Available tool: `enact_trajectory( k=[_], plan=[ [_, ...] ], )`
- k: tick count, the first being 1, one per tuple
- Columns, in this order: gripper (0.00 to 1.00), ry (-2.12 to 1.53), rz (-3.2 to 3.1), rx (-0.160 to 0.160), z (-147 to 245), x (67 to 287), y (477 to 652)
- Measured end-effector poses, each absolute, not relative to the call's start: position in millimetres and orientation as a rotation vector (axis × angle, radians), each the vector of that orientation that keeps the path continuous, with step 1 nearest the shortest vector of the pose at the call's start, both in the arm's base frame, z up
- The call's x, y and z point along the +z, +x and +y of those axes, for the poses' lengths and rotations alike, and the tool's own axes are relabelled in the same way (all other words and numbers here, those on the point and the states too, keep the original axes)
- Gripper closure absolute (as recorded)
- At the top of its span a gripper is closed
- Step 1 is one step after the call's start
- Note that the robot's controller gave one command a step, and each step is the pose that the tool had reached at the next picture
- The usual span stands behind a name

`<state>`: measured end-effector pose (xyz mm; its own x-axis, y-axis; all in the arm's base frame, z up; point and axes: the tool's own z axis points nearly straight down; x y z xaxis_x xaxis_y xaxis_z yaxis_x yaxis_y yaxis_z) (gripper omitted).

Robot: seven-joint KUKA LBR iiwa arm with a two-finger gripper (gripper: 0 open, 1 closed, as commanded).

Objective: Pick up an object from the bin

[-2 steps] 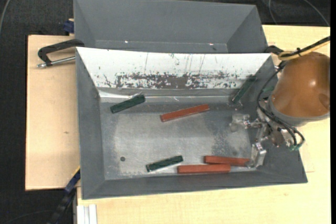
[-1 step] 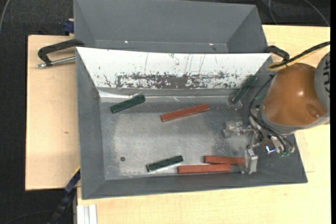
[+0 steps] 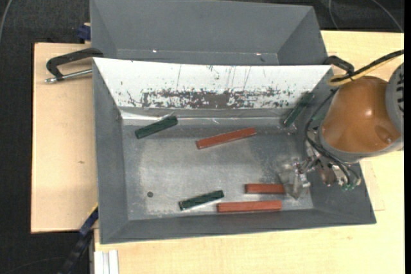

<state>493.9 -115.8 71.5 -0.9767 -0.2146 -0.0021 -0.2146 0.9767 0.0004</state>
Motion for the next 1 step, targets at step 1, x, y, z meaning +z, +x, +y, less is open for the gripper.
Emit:
enact_trajectory(
  k=[1],
  plan=[
    [0.00,-0.339,3.121,0.001,-115.5,71.1,493.8]
  ],
)
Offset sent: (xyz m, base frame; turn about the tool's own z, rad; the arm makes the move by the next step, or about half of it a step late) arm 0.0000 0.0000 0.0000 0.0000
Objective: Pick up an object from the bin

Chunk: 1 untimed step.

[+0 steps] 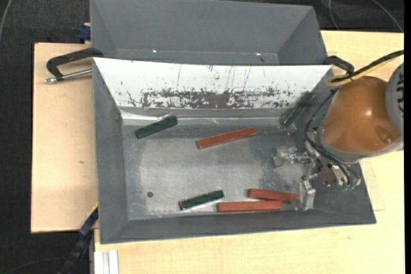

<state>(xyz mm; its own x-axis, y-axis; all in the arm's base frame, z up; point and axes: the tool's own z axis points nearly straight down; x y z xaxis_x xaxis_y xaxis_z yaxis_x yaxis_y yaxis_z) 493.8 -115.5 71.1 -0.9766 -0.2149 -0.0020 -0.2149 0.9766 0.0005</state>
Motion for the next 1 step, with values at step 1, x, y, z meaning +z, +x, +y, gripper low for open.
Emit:
enact_trajectory(
  k=[1],
  plan=[
    [0.00,-0.173,3.131,-0.001,-152.1,71.0,494.0]
  ],
)
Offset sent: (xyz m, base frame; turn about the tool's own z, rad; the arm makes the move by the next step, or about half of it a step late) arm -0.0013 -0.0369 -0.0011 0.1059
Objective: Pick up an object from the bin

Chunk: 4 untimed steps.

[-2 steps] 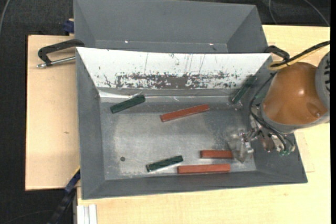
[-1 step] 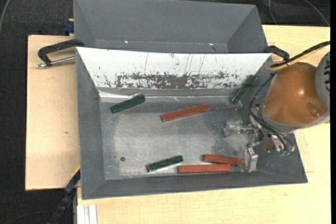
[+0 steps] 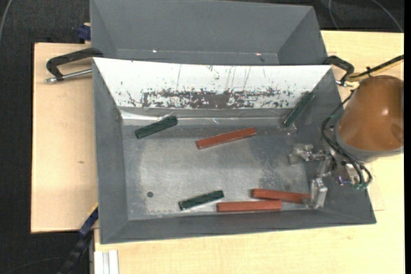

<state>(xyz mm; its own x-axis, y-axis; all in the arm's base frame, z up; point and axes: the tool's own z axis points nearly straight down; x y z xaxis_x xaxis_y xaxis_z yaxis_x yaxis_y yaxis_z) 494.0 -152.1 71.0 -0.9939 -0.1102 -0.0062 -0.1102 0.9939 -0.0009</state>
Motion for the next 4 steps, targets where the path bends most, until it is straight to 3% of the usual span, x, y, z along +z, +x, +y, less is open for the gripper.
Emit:
enact_trajectory(
  k=[1,2,3,4],
  plan=[
    [1.00,-0.174,3.131,-0.001,-152,71,494.1],
    [0.00,-0.174,3.131,-0.001,-152,71,494.3],
    [0.00,-0.196,3.121,0.000,-87,173,498.2],
    [0.00,-0.842,3.026,0.000,-142,131,495.4]
  ],
)
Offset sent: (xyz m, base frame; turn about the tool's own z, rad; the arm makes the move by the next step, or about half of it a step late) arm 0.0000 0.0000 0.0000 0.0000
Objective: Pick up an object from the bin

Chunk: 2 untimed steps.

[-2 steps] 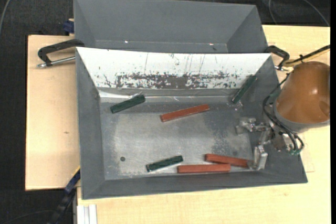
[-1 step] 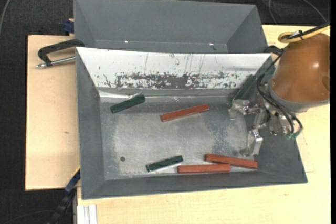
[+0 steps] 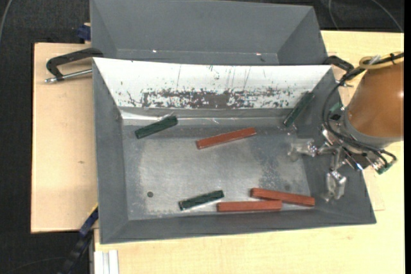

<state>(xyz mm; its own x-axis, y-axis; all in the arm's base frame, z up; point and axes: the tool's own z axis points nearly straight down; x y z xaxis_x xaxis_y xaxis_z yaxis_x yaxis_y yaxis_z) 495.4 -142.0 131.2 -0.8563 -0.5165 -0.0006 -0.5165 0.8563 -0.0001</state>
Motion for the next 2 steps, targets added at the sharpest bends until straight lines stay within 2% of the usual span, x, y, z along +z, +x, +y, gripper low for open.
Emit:
enact_trajectory(
  k=[1,2],
  plan=[
    [0.00,-0.862,3.024,0.008,-105,67,495.6],
    [0.00,-0.784,3.026,0.003,-14,155,511.5]
  ],
)
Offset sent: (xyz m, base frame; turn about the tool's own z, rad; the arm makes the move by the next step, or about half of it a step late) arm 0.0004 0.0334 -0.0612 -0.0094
